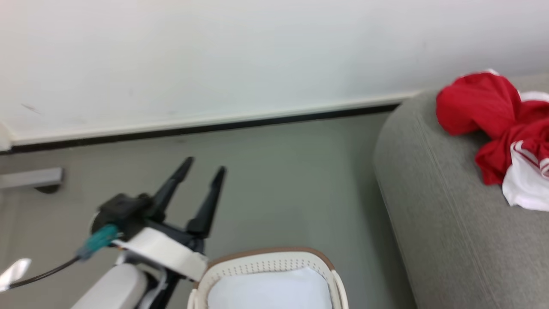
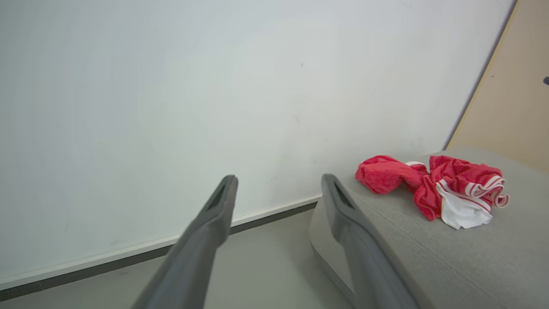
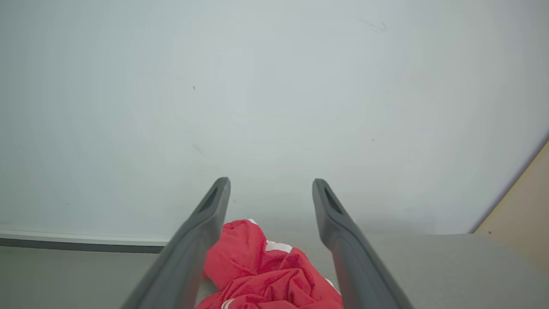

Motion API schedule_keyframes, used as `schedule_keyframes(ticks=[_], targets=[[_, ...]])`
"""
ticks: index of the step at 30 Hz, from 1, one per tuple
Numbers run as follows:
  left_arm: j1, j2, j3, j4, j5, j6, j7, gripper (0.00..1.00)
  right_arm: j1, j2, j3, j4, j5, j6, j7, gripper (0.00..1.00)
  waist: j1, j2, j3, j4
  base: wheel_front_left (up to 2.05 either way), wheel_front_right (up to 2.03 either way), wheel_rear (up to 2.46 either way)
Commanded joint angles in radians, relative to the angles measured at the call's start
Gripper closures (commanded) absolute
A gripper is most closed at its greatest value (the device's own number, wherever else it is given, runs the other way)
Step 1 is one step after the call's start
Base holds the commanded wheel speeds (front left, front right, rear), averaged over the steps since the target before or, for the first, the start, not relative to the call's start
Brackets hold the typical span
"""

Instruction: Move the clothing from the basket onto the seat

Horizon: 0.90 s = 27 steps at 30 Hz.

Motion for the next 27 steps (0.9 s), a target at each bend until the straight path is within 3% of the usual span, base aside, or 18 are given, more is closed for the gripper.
schedule_keyframes(ticks=[1, 2, 4, 5, 13, 19, 27], targets=[[0.052, 0.012, 0.048, -0.018, -0.027, 0.016, -0.001, 0.00, 0.037, 0.043, -0.020, -0.050, 0.005, -0.003, -0.048, 0.00, 0.0004, 0.0000, -0.063, 0.051, 0.00, 0.00, 0.00], [0.052, 0.012, 0.048, -0.018, -0.027, 0.016, -0.001, 0.00, 0.037, 0.043, -0.020, -0.050, 0.005, -0.003, -0.048, 0.00, 0.0004, 0.0000, -0.063, 0.051, 0.00, 0.00, 0.00], [0.118, 0.021, 0.127, -0.038, -0.045, 0.039, -0.001, 0.00, 0.114, 0.133, -0.025, -0.111, -0.023, -0.002, -0.109, 0.00, 0.0004, 0.0000, -0.086, 0.074, 0.00, 0.00, 0.00], [0.118, 0.021, 0.127, -0.038, -0.045, 0.039, -0.001, 0.00, 0.114, 0.133, -0.025, -0.111, -0.023, -0.002, -0.109, 0.00, 0.0004, 0.0000, -0.086, 0.074, 0.00, 0.00, 0.00], [0.284, -0.020, 0.279, -0.044, -0.011, 0.050, -0.001, 0.00, 0.317, 0.339, 0.023, -0.172, -0.084, -0.002, -0.242, 0.00, 0.0004, 0.0000, -0.120, 0.120, 0.00, 0.00, 0.00], [0.415, -0.134, 0.389, -0.011, 0.049, -0.023, -0.001, 0.00, 0.477, 0.470, 0.072, -0.131, -0.107, -0.002, -0.352, 0.00, 0.0004, 0.0000, -0.149, 0.123, 0.00, 0.00, 0.00], [0.505, -0.211, 0.468, 0.042, 0.187, -0.084, -0.001, 0.00, 0.576, 0.516, 0.115, -0.064, -0.091, -0.002, -0.409, 0.00, 0.0004, 0.0000, -0.177, 0.101, 0.00, 0.00, 0.00]])
